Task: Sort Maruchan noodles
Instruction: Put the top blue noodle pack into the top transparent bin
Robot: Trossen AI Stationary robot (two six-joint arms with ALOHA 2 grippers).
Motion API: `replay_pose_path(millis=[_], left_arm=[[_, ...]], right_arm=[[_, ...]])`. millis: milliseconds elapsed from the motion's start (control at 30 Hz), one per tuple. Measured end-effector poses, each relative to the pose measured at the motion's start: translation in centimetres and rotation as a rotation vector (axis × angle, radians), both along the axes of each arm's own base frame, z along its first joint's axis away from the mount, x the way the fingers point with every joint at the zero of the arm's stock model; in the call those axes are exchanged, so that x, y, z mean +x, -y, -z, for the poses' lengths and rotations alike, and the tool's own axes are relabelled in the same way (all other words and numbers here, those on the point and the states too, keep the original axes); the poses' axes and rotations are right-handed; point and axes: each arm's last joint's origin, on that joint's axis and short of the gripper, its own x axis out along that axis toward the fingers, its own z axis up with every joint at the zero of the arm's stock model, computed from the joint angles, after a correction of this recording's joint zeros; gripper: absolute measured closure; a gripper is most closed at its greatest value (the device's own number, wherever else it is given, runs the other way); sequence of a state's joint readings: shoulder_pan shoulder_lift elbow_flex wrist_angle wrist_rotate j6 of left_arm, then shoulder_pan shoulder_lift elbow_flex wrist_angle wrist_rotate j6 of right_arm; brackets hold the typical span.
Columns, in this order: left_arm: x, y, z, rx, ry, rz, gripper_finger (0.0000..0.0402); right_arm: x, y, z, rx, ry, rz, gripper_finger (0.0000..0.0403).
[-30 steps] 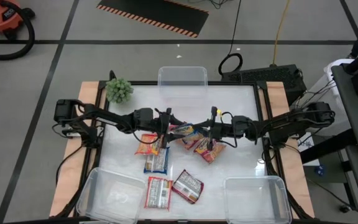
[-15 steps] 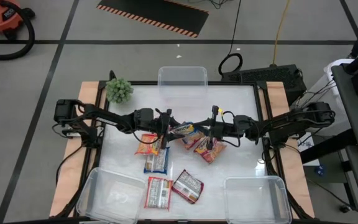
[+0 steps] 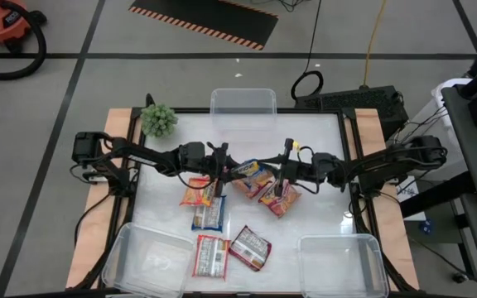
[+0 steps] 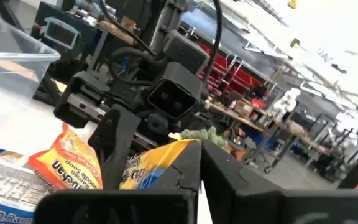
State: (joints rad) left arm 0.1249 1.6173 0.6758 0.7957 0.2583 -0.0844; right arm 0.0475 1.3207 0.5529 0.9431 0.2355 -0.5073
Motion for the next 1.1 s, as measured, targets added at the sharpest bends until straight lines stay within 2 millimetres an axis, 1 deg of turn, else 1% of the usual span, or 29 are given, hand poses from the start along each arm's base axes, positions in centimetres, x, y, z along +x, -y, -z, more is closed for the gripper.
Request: replay_pose_path(millis=[100, 267, 367, 500, 600, 667, 733, 867, 1033, 1100], left_arm=[[0.0, 0.0, 0.0, 0.012, -0.003, -0.006, 0.0281], [0.0, -0.2, 0.3, 0.038, -0.03, -0.072, 0.028], [-0.1, -0.3, 0.5, 0.06, -0.053, -0.077, 0.028], [-0.1, -0.3, 0.7, 0.087, -0.065, -0.09, 0.028], [-0.1, -0.4, 0.7, 0.094, -0.067, -0.115, 0.028], [-0.1, -0.4, 0.7, 0.094, -0.067, -0.117, 0.028], [-0.1, -0.5, 0.6, 0.09, -0.067, -0.117, 0.028], [-0.3, -0.8, 0.3, 0.088, -0.07, -0.126, 0.028], [-0.5, -0.7, -0.1, 0.102, -0.083, -0.117, 0.028], [-0.5, -0.7, -0.2, 0.117, -0.103, -0.115, 0.028]], right_arm=[[-0.3, 0.1, -0.5, 0.065, 0.031, 0.002, 0.0371], [-1.3, 0.8, -1.4, 0.209, 0.038, 0.017, 0.0328], [-2.1, 1.3, -1.7, 0.337, 0.025, 0.032, 0.0304], [-3.1, 2.1, -2.4, 0.535, 0.074, 0.092, 0.0281], [-3.2, 2.2, -2.6, 0.646, 0.042, 0.036, 0.0272], [-3.0, 2.1, -2.7, 0.681, -0.004, -0.004, 0.0269], [-2.9, 2.1, -2.8, 0.692, -0.06, -0.005, 0.0268], [-2.4, 2.1, -2.0, 0.7, -0.183, 0.04, 0.0267], [-1.7, 2.0, -1.7, 0.681, -0.178, 0.025, 0.0258], [-1.5, 1.8, -1.3, 0.656, -0.201, 0.02, 0.0251]])
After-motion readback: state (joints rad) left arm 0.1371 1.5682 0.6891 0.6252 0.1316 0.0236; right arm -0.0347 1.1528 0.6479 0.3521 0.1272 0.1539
